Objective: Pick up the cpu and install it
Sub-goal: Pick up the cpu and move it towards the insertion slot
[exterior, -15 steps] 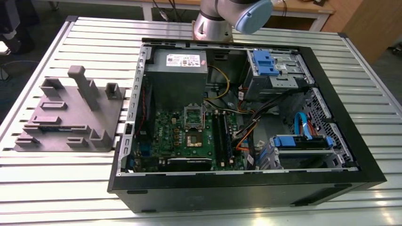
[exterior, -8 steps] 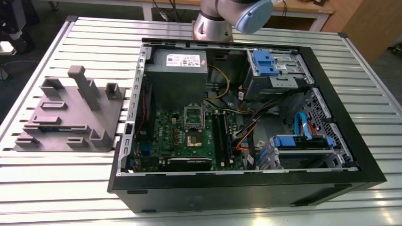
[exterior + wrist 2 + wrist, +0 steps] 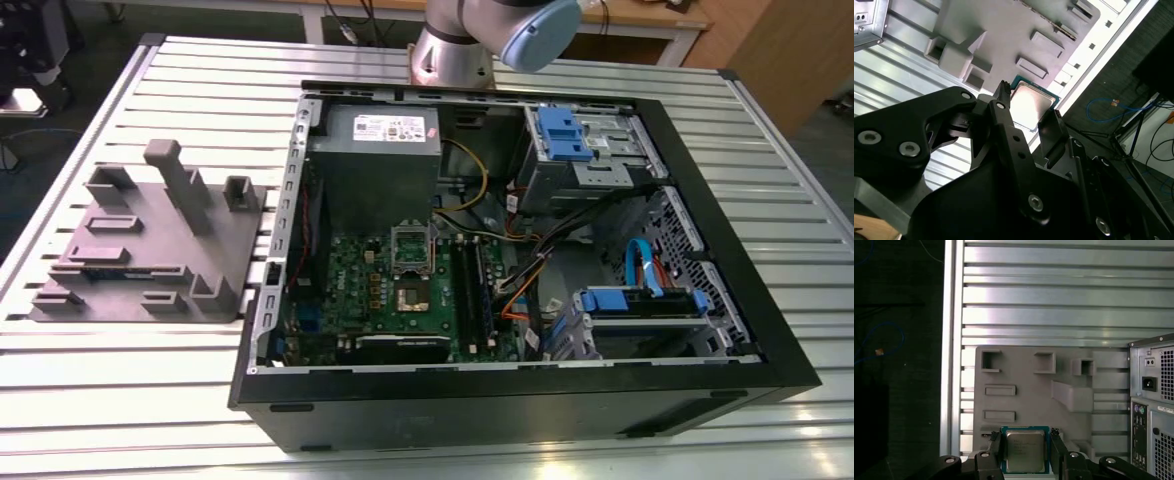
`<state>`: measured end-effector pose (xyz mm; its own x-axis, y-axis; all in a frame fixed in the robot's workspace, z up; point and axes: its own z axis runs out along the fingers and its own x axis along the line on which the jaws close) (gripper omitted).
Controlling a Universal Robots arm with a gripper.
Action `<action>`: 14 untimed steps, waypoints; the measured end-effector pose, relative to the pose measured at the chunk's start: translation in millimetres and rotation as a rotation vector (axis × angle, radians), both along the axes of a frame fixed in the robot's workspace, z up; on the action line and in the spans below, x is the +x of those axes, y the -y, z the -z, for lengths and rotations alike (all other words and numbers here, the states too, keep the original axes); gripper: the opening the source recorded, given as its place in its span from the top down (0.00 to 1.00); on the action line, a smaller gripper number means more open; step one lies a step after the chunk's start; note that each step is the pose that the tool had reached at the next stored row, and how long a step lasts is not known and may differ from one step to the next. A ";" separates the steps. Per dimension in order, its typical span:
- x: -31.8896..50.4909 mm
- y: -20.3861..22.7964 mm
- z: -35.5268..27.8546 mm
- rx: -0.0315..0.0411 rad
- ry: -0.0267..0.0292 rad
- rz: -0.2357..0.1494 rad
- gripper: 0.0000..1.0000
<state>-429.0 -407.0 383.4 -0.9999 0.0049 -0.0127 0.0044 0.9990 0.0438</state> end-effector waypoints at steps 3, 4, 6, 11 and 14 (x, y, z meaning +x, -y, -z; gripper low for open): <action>1.2 0.0 0.0 0.0000 0.0000 0.000 0.53; 1.8 0.0 0.0 0.0000 0.0001 0.000 0.53; 3.1 0.0 0.0 0.0000 0.0000 0.000 0.53; 7.7 0.0 0.0 0.0000 0.0000 0.000 0.53; 10.4 0.0 0.0 0.0000 0.0001 0.000 0.53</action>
<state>-418.6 -407.0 383.4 -0.9999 0.0049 -0.0128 0.0044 0.9990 0.0439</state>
